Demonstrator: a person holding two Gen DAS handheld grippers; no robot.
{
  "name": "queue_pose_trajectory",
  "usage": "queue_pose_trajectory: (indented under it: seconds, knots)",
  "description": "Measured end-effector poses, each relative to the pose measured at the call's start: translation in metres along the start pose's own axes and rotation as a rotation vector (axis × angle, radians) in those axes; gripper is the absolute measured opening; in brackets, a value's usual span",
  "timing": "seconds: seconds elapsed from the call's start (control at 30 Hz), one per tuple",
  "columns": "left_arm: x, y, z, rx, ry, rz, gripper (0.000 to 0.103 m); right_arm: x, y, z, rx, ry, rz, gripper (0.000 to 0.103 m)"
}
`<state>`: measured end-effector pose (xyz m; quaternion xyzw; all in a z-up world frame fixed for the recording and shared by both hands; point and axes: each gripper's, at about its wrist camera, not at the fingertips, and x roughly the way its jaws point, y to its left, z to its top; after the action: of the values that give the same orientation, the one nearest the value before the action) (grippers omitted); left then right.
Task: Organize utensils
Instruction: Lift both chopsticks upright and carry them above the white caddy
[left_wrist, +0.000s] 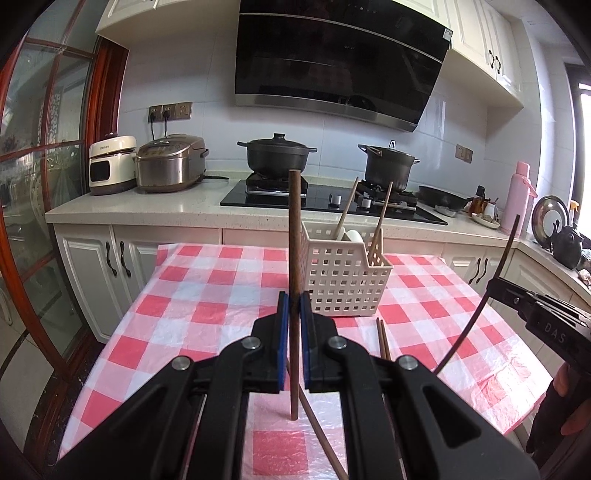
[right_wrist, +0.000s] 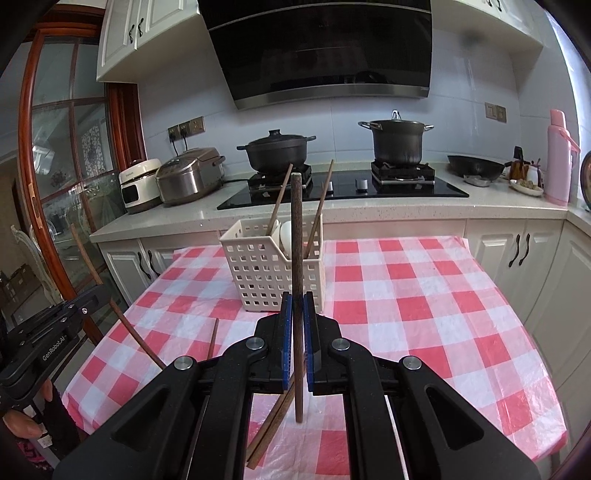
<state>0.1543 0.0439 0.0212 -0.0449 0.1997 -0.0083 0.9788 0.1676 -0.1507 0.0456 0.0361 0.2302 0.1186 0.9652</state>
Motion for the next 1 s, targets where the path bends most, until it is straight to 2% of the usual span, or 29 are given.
queue_pose_trajectory:
  seconds: [1.0]
  knots:
    - [0.003,-0.013,0.033,0.068,-0.06,-0.02,0.006,0.002,0.014,0.03,-0.048,-0.062,0.011,0.006]
